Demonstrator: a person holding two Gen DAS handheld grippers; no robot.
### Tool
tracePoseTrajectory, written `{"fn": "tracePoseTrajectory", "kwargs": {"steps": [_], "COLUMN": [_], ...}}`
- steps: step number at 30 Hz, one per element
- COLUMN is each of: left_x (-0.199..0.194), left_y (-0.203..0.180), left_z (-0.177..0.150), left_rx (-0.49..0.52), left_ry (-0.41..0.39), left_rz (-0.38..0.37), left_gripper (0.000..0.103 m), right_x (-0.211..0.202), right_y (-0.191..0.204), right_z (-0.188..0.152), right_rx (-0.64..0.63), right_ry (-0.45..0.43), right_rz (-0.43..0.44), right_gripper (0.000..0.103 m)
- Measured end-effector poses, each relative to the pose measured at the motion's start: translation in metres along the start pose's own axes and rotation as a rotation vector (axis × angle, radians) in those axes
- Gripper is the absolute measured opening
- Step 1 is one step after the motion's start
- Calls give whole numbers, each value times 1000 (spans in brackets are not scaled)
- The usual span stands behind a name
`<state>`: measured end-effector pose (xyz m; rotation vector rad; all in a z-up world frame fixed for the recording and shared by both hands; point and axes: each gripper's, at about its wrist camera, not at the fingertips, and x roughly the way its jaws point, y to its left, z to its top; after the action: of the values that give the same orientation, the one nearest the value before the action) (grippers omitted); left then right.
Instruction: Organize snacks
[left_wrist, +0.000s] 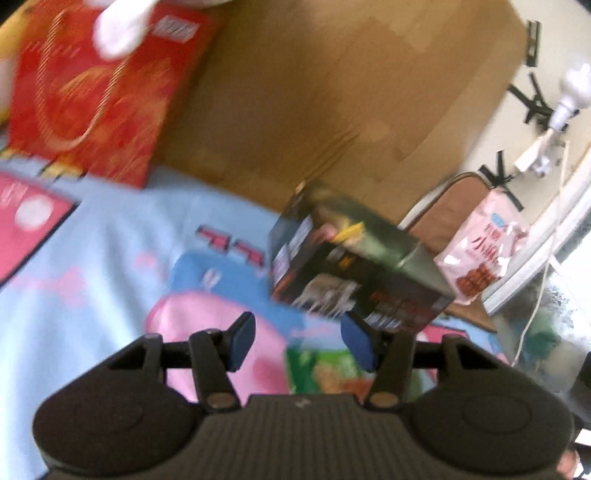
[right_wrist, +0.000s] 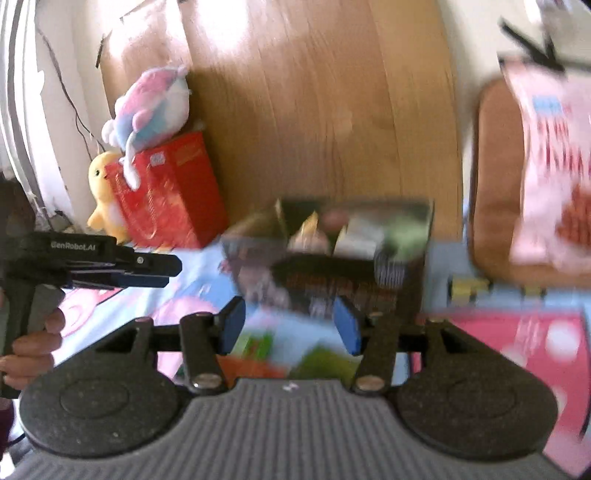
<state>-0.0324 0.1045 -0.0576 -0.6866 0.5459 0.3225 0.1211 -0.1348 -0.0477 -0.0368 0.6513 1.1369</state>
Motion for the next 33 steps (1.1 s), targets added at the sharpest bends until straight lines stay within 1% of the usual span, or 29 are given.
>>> {"fn": "tracePoseTrajectory", "kwargs": {"steps": [2, 3, 5, 9, 11, 12, 13, 15, 16, 17, 19, 20, 21, 23, 25, 26, 28, 29, 30, 31, 32, 33], "left_x": [-4, -6, -10, -11, -12, -13, -14, -14, -14, -13, -10, -8, -4, 3, 11, 15, 22, 24, 20, 16, 10, 2], "left_y": [4, 6, 5, 2, 6, 9, 12, 15, 16, 17, 16, 15, 13, 8, 2, 0, -1, -1, -3, -3, -3, -1], "left_z": [-5, -8, -13, -21, -23, -24, -25, -27, -27, -27, -27, -26, -25, -23, -22, -23, -26, -29, -31, -32, -33, -34], "left_rx": [-20, -27, -28, -16, -27, -35, -40, -49, -53, -54, -50, -48, -45, -20, 3, 11, 13, 14, 27, 39, 41, 35], "left_ry": [7, 9, 12, 25, 32, 35, 35, 38, 41, 42, 41, 44, 51, 54, 63, 70, 105, 117, 103, 98, 93, 85], "left_rz": [-2, -9, -26, -26, -28, -32, -34, -34, -37, -41, -37, -34, -34, -30, -11, -10, -9, -2, 10, 20, 23, 24], "left_gripper": [52, 52, 52, 52, 52, 52, 52, 52, 52, 52, 52, 52, 52, 52, 52, 50, 34, 31, 31, 30, 30, 29], "right_x": [6, 10, 22, 49, 61, 62, 58, 48, 40, 32, 19, 15, 13, 18, 28, 36, 54, 60, 64, 64, 62, 62], "right_y": [8, 12, 16, 11, 6, 6, 9, 18, 24, 31, 41, 44, 48, 57, 63, 65, 72, 74, 79, 83, 87, 90], "right_z": [-4, -3, -1, 4, 1, -3, -7, -15, -19, -22, -22, -20, -18, -15, -13, -13, -15, -16, -16, -15, -13, -12], "right_rx": [-14, -18, -1, 83, 143, 163, 166, 161, 139, 98, 32, -5, -37, -91, -129, -150, -182, -192, -206, -216, -234, -236], "right_ry": [22, 33, 49, 101, 174, 201, 222, 271, 276, 267, 228, 201, 180, 176, 206, 231, 277, 297, 286, 279, 262, 262], "right_rz": [8, 9, 37, 86, 118, 132, 165, 263, 300, 305, 251, 213, 180, 125, 113, 113, 82, 76, 61, 43, 29, 44], "right_gripper": [54, 50, 45, 43, 44, 45, 45, 45, 45, 45, 47, 53, 64, 73, 73, 73, 71, 68, 65, 59, 45, 44]}}
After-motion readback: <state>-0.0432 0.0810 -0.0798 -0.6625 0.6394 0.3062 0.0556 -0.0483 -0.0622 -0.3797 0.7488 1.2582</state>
